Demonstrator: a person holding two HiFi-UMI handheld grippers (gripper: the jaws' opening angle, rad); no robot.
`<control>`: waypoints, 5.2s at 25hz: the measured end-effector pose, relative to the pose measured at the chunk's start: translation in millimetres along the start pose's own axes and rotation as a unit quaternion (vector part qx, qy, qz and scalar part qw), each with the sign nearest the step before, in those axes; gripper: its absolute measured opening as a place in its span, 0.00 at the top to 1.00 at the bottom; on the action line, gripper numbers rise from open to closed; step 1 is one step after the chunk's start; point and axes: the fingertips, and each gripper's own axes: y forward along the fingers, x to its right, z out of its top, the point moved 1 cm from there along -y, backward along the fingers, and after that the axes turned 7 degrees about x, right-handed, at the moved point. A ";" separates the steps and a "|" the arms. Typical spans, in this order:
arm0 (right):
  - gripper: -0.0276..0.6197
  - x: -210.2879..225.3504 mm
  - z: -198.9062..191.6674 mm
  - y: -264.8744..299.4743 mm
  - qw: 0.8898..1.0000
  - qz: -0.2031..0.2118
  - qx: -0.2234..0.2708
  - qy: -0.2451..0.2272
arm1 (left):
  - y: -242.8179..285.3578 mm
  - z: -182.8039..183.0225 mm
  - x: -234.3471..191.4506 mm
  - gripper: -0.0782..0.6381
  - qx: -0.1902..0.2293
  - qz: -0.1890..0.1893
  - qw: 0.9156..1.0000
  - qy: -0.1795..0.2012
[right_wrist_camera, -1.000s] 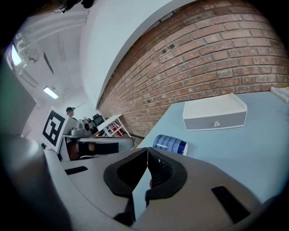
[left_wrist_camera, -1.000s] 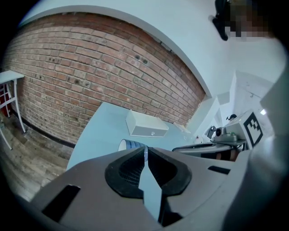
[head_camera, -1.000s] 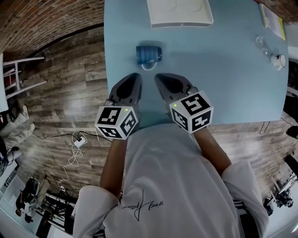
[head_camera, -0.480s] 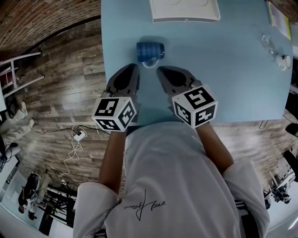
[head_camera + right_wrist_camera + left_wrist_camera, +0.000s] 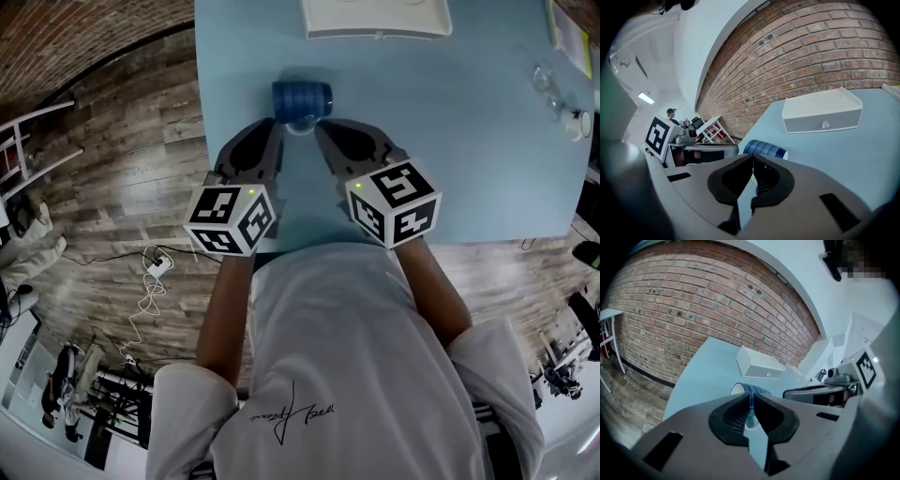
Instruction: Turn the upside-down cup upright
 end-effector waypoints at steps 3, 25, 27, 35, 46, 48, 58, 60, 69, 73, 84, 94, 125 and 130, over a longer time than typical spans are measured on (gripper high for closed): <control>0.92 5.8 -0.1 3.9 1.000 -0.005 -0.002 0.001 | 3.7 0.8 -3.8 0.88 0.001 0.003 1.000 -0.004; 0.92 50.8 -8.5 14.7 0.998 -0.063 -0.018 0.006 | 19.4 -3.9 -7.3 0.74 -0.022 -0.026 0.999 -0.020; 0.92 51.8 -8.6 15.4 0.998 -0.064 -0.019 0.008 | 21.0 -4.2 -7.0 0.74 -0.023 -0.032 0.999 -0.030; 0.92 57.4 -11.1 15.9 0.997 -0.066 -0.021 0.019 | 22.3 -3.6 -5.5 0.77 -0.022 -0.048 0.998 -0.045; 0.92 63.1 -21.9 22.9 0.997 -0.068 -0.031 0.023 | 22.5 -5.2 -11.6 0.82 -0.022 -0.061 0.995 -0.072; 0.92 65.0 -22.1 21.2 0.997 -0.069 -0.032 0.026 | 22.3 -4.9 -8.4 0.83 -0.024 -0.072 0.994 -0.082; 0.92 66.2 -25.0 15.8 0.997 -0.064 -0.030 0.036 | 19.4 -6.6 1.7 0.85 -0.033 -0.104 0.988 -0.113; 0.92 65.2 -26.7 15.8 0.997 -0.064 -0.031 0.036 | 17.5 -8.0 2.2 0.85 -0.035 -0.106 0.987 -0.114; 0.92 63.9 -36.0 12.8 0.997 -0.057 -0.038 0.036 | 10.5 -14.0 12.8 0.86 -0.048 -0.119 0.987 -0.093; 0.92 59.7 -42.3 11.2 0.997 -0.055 -0.041 0.039 | 4.1 -17.5 16.3 0.86 -0.051 -0.123 0.988 -0.077; 0.92 50.7 -59.2 5.4 0.997 -0.046 -0.051 0.040 | -10.1 -29.4 26.1 0.87 -0.065 -0.124 0.989 -0.048; 0.92 48.9 -72.8 -3.6 0.997 -0.041 -0.059 0.040 | -16.5 -39.5 39.6 0.87 -0.076 -0.122 0.989 -0.029; 0.92 52.2 -69.4 -12.4 0.997 -0.038 -0.030 0.068 | -4.5 -35.4 60.9 0.87 -0.092 -0.114 0.989 0.001; 0.92 54.7 -70.9 -13.4 0.996 -0.038 -0.028 0.075 | -1.8 -34.0 67.3 0.87 -0.096 -0.117 0.988 0.009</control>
